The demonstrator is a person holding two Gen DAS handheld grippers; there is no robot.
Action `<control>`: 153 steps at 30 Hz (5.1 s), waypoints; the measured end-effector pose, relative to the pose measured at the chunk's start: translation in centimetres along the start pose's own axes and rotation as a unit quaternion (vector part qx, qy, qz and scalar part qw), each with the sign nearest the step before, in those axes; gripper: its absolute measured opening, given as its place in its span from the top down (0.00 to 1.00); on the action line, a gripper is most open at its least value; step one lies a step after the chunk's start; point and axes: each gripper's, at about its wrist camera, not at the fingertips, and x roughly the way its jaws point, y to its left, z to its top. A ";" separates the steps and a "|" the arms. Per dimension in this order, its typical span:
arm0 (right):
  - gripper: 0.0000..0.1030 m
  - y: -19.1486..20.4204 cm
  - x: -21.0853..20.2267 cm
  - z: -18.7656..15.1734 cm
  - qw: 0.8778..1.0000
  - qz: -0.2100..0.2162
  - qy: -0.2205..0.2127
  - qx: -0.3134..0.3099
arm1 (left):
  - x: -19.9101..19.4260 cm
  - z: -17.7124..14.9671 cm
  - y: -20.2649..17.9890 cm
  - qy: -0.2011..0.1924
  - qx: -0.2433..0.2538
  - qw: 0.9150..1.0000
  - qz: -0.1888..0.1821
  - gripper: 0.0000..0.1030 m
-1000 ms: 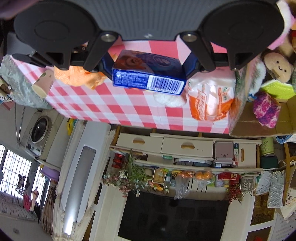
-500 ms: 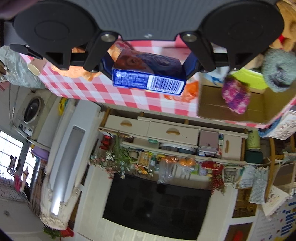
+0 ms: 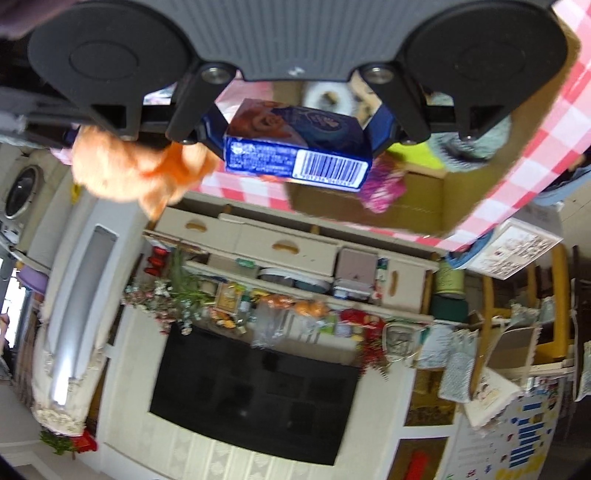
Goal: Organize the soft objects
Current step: 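Lift and carry both held items over the cardboard box, then open both tools to drop the plush and carton into the box, then bring the right tool to the floral cloth bundle while the left tool reaches the white fluffy ball, then grasp the floral cloth bundle with the right tool while the left tool grasps the white fluffy ball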
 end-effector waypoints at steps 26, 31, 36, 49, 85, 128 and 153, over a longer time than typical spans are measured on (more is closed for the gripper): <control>0.12 6.5 7.8 3.0 0.995 0.088 0.052 -0.002 | 2.5 -1.2 4.1 0.092 0.002 0.994 0.062 0.27; 0.00 6.0 7.7 3.2 0.995 0.082 0.050 0.010 | 2.6 -1.3 3.8 0.098 0.007 0.993 0.063 0.12; 0.00 4.3 5.8 3.4 0.998 0.052 0.017 0.037 | 2.1 -1.0 3.7 0.084 0.005 0.994 0.070 0.12; 0.00 -0.2 0.0 1.5 0.996 -0.027 -0.043 0.079 | 2.1 -0.6 2.6 0.066 -0.002 0.995 0.073 0.12; 0.00 -6.1 -3.1 -5.9 0.989 -0.101 0.006 0.104 | 2.8 -0.9 -4.3 0.019 0.050 0.997 0.056 0.01; 0.26 -14.6 2.7 -8.7 0.990 -0.103 0.069 0.069 | 9.0 -4.2 -14.1 0.071 0.106 0.991 0.027 0.01; 0.01 -20.0 1.0 -9.2 0.978 -0.146 0.089 0.115 | 19.2 -6.3 -18.1 0.100 0.052 0.989 0.099 0.01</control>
